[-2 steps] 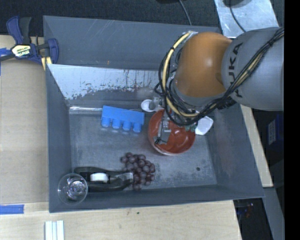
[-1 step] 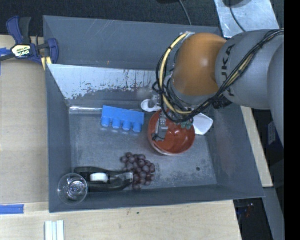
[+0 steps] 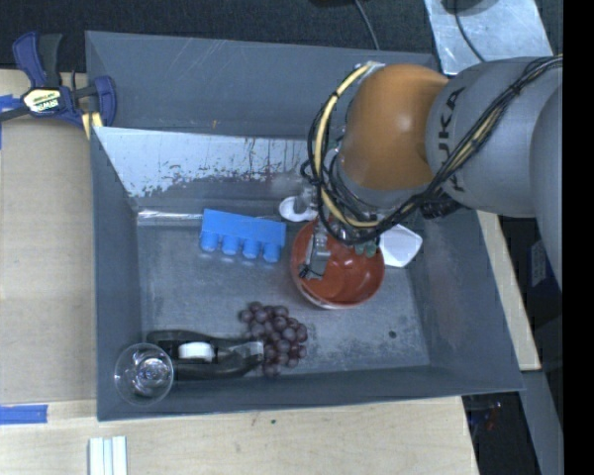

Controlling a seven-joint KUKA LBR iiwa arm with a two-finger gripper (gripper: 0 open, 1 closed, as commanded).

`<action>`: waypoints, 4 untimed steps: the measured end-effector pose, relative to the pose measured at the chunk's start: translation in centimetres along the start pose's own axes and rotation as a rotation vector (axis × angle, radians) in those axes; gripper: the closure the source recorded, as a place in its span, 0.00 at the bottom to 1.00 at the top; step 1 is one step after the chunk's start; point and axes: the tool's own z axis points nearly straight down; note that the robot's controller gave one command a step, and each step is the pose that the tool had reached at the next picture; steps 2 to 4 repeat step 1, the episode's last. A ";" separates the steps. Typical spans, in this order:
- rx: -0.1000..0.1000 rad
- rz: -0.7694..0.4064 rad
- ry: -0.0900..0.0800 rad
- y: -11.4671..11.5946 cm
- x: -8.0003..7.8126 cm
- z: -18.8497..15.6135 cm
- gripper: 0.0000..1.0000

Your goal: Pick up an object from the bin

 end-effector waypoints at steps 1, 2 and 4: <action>0.001 -0.048 -0.002 -1.0 -0.2 0.4 0.00; 0.001 -0.048 -0.002 -1.0 -0.2 0.4 0.00; 0.001 -0.048 -0.002 -1.0 -0.2 0.4 0.00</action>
Offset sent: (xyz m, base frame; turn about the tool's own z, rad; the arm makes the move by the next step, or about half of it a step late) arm 0.0080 0.0083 -0.0037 0.0162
